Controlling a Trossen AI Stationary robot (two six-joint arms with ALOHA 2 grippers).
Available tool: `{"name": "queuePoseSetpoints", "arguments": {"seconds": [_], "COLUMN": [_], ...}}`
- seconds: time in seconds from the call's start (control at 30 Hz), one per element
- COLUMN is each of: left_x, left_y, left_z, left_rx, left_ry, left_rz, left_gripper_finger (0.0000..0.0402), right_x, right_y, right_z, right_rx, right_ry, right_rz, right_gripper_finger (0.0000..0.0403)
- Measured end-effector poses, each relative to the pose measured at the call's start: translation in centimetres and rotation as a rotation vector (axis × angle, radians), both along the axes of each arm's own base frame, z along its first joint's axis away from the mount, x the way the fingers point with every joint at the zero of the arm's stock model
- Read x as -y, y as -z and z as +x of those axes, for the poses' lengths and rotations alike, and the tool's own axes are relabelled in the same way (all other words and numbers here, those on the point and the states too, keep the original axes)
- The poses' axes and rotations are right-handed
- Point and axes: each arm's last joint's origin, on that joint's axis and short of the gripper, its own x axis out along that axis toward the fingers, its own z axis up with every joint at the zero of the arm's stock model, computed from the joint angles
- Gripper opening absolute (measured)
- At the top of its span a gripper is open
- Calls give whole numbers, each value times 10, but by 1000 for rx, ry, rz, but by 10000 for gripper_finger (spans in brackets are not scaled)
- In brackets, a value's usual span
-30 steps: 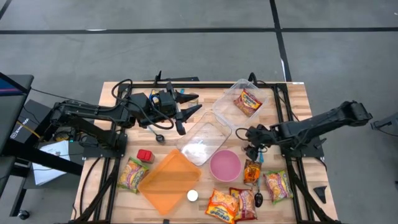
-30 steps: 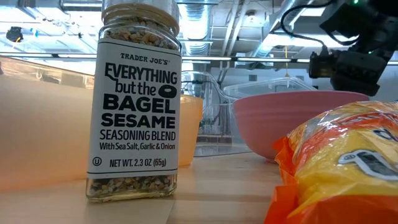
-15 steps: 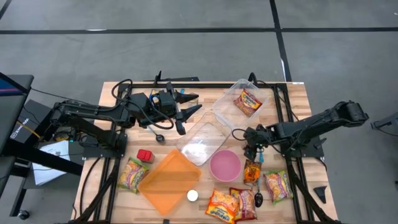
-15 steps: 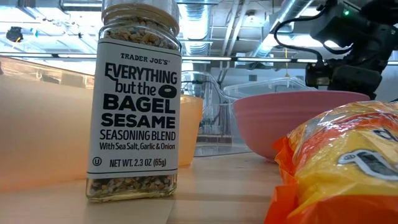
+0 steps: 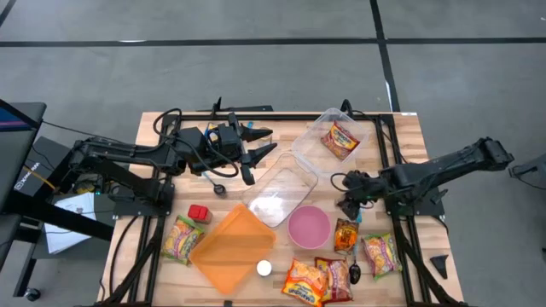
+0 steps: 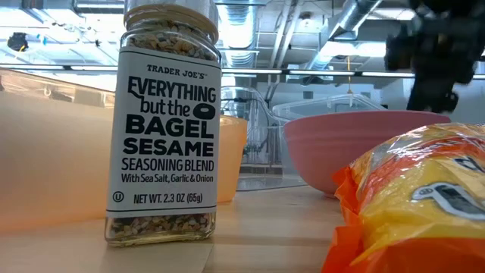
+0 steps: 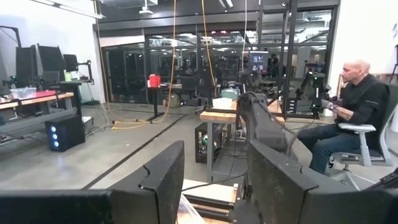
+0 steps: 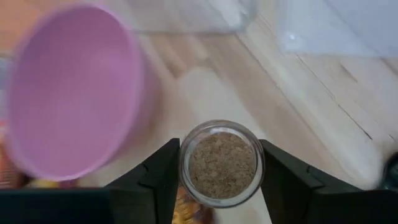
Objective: Pick & Place Food Item
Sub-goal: Put the brown seasoning bottle into the orange bin
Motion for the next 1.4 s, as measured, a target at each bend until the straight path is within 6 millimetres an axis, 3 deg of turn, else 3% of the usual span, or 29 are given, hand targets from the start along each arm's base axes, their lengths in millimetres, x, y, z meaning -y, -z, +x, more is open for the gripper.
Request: {"name": "queuePoseSetpoints", "arguments": {"seconds": [0.17,0.27,0.4,0.53,0.73,0.93,1.03,1.17,1.4], "left_x": [-1,-4,-4,-2,4,14,18,22,21], "left_y": [3,2,-6,-10,0,7,11,18,28], "left_z": [-6,-21,-51,-88,-138,-169,-180,-188,-194], "left_rx": [-72,-146,-202,-262,-401,-507,-555,-638,-762], "left_ry": [-19,-83,-164,-195,-130,-5,69,117,113], "left_rz": [5,6,4,-53,-150,-146,-141,-92,-26], "left_gripper_finger": [167,167,167,167,167,167,167,167,167], "right_x": [-13,-23,-36,-51,-74,-92,-102,-114,-135], "right_y": [-48,-76,-103,-126,-142,-156,-165,-161,-155], "right_z": [-2,1,15,41,88,152,189,235,291], "right_rx": [175,264,307,331,314,331,356,319,338], "right_ry": [-54,-141,-245,-337,-422,-349,-332,-334,-337], "right_rz": [47,48,11,-32,-104,-149,-163,-182,-173], "right_gripper_finger": [173,173,173,173,173,173,173,173,173]}}
